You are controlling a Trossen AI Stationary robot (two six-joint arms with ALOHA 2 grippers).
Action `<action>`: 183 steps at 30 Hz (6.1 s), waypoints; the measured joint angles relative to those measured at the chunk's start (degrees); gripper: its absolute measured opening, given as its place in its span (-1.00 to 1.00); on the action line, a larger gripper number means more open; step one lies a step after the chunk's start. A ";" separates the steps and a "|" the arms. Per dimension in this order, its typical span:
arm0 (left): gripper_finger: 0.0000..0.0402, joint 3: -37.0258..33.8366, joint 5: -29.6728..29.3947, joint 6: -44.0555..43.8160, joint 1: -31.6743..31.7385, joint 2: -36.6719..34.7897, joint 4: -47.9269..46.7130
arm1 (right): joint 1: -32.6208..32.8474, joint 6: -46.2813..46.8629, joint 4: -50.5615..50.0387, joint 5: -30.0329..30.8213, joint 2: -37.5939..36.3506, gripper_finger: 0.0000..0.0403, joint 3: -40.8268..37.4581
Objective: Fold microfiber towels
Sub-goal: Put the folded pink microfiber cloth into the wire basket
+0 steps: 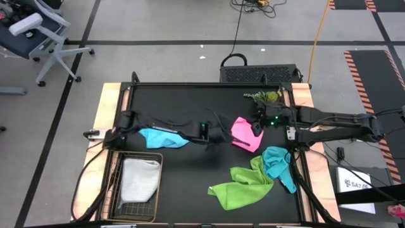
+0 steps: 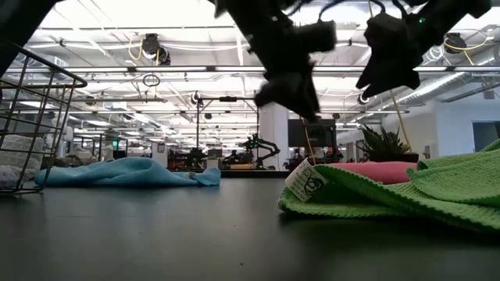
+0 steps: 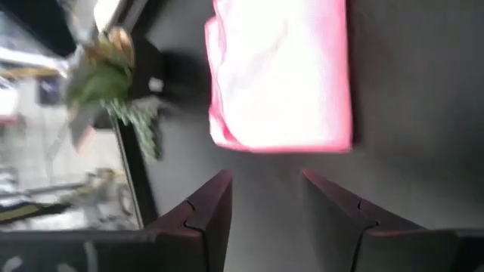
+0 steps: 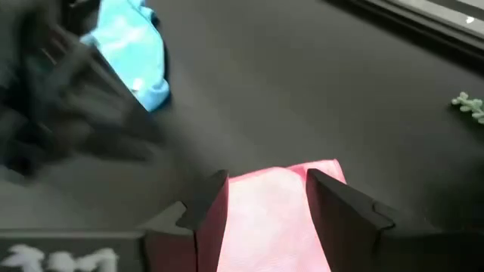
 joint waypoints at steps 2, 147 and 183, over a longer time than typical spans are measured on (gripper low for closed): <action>-0.23 0.00 -0.05 1.92 -0.30 0.94 2.78 | 0.00 0.28 -0.90 -0.02 -0.65 -0.16 -0.02; -1.00 -1.05 -21.02 -97.92 -36.10 -42.67 -63.63 | 4.66 3.21 49.34 -20.78 15.00 -0.56 -0.91; -1.00 -1.07 1.89 -93.34 -29.22 -46.75 -63.61 | 6.85 -36.17 10.81 -18.91 48.60 -1.00 45.31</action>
